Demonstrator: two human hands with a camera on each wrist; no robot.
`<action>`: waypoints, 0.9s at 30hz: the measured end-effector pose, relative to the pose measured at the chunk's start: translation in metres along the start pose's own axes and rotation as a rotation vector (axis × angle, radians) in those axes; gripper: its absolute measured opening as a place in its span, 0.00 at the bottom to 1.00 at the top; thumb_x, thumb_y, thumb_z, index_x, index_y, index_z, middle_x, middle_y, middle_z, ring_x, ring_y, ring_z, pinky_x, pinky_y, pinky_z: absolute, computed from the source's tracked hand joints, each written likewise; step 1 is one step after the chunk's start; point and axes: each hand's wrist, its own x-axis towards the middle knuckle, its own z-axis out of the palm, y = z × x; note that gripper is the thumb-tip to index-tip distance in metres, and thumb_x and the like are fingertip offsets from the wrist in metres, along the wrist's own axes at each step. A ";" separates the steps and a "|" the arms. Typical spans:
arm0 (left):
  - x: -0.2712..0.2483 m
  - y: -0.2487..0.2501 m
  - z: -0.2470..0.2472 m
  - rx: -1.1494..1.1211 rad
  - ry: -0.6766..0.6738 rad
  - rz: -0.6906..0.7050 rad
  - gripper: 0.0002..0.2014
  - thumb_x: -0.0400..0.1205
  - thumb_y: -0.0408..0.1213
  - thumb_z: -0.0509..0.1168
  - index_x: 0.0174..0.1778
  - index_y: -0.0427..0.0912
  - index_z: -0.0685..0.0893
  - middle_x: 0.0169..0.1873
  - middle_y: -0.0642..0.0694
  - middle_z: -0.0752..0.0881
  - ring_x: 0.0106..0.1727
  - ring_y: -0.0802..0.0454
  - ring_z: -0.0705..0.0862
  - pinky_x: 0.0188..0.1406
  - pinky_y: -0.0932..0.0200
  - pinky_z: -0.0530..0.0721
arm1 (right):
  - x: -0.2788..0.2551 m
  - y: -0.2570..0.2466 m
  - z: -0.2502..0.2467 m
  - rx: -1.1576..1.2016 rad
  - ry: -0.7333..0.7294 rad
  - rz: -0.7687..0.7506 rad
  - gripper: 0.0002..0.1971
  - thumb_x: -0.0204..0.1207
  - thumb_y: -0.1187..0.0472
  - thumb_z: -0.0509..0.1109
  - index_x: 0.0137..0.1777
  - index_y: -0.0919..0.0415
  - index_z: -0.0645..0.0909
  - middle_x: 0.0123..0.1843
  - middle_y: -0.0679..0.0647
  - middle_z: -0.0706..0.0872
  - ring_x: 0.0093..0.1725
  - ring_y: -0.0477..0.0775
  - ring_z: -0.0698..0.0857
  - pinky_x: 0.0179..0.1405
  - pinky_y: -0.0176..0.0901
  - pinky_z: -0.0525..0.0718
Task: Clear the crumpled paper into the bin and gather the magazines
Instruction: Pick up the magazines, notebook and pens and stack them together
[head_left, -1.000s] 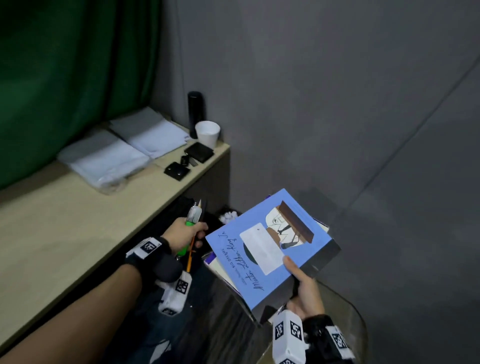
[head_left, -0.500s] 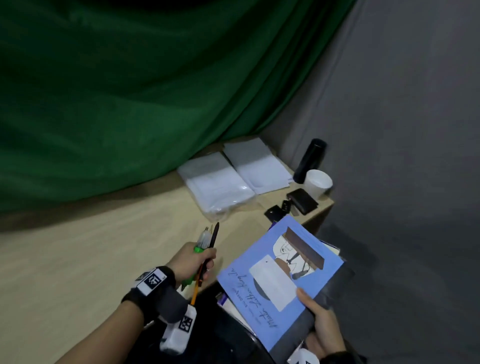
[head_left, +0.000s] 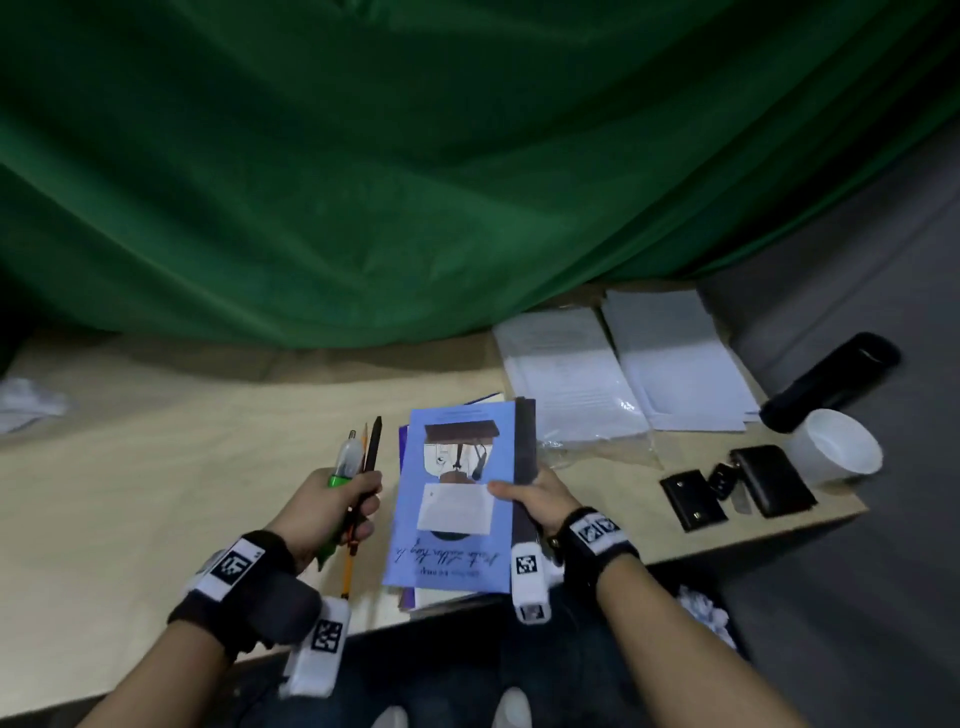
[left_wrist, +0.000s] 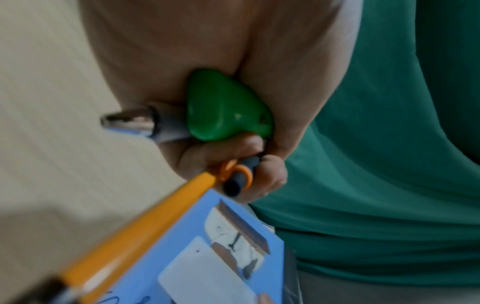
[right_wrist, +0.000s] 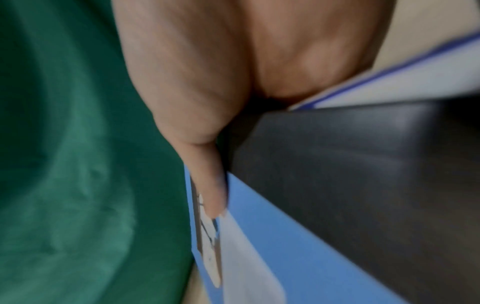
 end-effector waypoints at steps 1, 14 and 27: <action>0.001 -0.002 0.001 -0.013 0.013 0.000 0.10 0.84 0.34 0.61 0.37 0.37 0.74 0.21 0.47 0.73 0.18 0.50 0.69 0.24 0.58 0.62 | 0.012 -0.002 0.000 -0.098 -0.005 0.007 0.19 0.71 0.68 0.77 0.61 0.58 0.81 0.60 0.57 0.89 0.54 0.57 0.89 0.52 0.49 0.87; 0.017 -0.006 0.059 -0.126 -0.178 -0.009 0.11 0.85 0.36 0.60 0.41 0.32 0.78 0.29 0.38 0.84 0.24 0.47 0.83 0.22 0.61 0.80 | -0.079 0.032 -0.006 -0.016 0.046 -0.004 0.12 0.86 0.63 0.60 0.63 0.67 0.78 0.53 0.62 0.89 0.49 0.59 0.86 0.49 0.39 0.85; 0.008 -0.024 0.270 -0.039 -0.615 -0.293 0.12 0.82 0.48 0.63 0.43 0.42 0.82 0.43 0.44 0.89 0.22 0.53 0.79 0.13 0.67 0.68 | -0.142 0.039 -0.072 0.153 0.269 -0.125 0.12 0.85 0.59 0.61 0.67 0.50 0.70 0.33 0.51 0.76 0.19 0.43 0.68 0.17 0.34 0.64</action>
